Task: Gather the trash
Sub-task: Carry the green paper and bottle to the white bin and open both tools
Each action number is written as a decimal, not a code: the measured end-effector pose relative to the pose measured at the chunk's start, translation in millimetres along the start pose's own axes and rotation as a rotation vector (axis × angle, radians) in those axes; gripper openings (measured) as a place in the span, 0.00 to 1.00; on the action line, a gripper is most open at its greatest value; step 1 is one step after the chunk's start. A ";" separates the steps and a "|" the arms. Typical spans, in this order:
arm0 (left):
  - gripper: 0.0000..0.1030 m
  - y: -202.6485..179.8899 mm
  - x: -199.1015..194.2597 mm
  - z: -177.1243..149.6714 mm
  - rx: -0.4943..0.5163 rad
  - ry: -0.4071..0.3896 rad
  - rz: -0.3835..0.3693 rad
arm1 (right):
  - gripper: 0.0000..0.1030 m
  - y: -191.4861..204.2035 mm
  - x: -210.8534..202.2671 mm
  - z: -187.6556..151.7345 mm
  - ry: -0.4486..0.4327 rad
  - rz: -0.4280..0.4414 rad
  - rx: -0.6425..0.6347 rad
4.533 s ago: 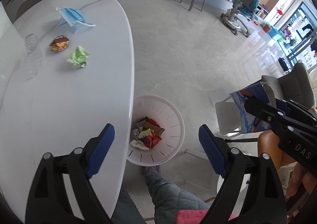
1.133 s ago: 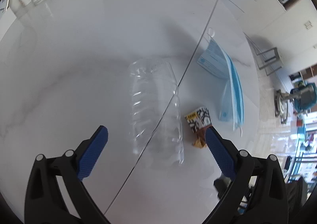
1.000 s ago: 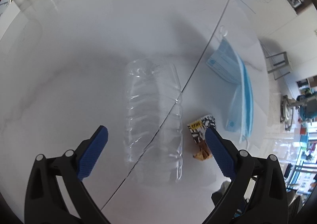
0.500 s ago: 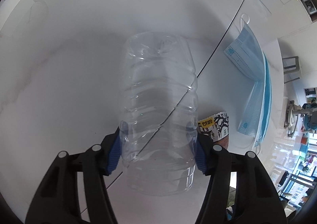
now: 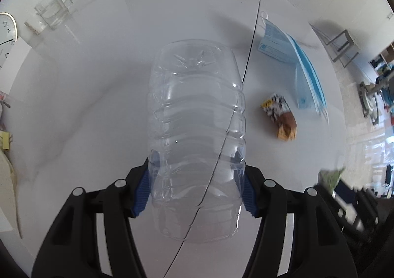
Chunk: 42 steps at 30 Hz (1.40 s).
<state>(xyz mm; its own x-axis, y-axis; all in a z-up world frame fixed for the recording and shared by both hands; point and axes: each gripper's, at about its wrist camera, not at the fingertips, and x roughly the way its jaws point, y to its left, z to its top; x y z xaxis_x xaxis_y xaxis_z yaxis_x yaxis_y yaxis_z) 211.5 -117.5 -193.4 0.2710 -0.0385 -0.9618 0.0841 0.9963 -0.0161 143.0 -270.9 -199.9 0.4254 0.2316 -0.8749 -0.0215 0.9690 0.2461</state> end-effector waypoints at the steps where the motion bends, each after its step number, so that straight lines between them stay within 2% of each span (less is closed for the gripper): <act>1: 0.57 3.2 -8.2 -10.4 0.007 -0.002 0.000 | 0.36 3.8 -3.5 -2.9 -0.003 0.002 -0.007; 11: 0.57 40.4 -54.4 -95.0 0.046 -0.025 -0.035 | 0.36 46.5 -39.7 -51.0 -0.003 0.039 -0.058; 16: 0.57 36.6 -65.6 -126.9 0.089 -0.021 -0.051 | 0.36 62.0 -61.2 -81.1 -0.012 0.054 -0.070; 19: 0.57 27.2 -68.9 -141.8 0.109 -0.007 -0.103 | 0.36 59.5 -76.0 -98.1 -0.024 0.053 -0.051; 24: 0.57 -1.8 -72.6 -158.2 0.190 0.003 -0.150 | 0.36 22.4 -108.2 -122.4 -0.065 0.012 0.035; 27: 0.57 -24.9 -73.4 -167.6 0.239 0.019 -0.186 | 0.36 -9.8 -123.7 -140.6 -0.077 -0.053 0.086; 31: 0.57 -49.2 -75.8 -178.4 0.301 0.016 -0.202 | 0.37 -59.7 -127.5 -167.4 -0.062 -0.126 0.178; 35: 0.57 -64.6 -77.1 -186.7 0.331 0.016 -0.205 | 0.38 -96.1 -112.1 -183.8 -0.025 -0.147 0.244; 37: 0.57 -68.0 -76.1 -188.4 0.336 0.017 -0.196 | 0.41 -108.1 -97.2 -188.9 -0.009 -0.132 0.250; 39: 0.57 -71.5 -74.9 -189.1 0.340 0.020 -0.184 | 0.52 -114.2 -81.7 -191.5 0.007 -0.097 0.249; 41: 0.57 -74.4 -75.0 -191.4 0.342 0.019 -0.178 | 0.82 -119.5 -70.0 -194.4 0.025 -0.091 0.258; 42: 0.57 -76.1 -74.9 -190.8 0.345 0.017 -0.174 | 0.85 -120.8 -64.2 -193.7 0.033 -0.099 0.262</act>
<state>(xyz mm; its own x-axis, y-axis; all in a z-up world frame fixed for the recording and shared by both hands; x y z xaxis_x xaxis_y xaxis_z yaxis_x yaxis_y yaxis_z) 1.9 -175.8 -172.3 0.2086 -0.2005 -0.9572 0.4462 0.8904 -0.0893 -56.9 -386.2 -254.3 0.3844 0.1437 -0.9119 0.2553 0.9328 0.2546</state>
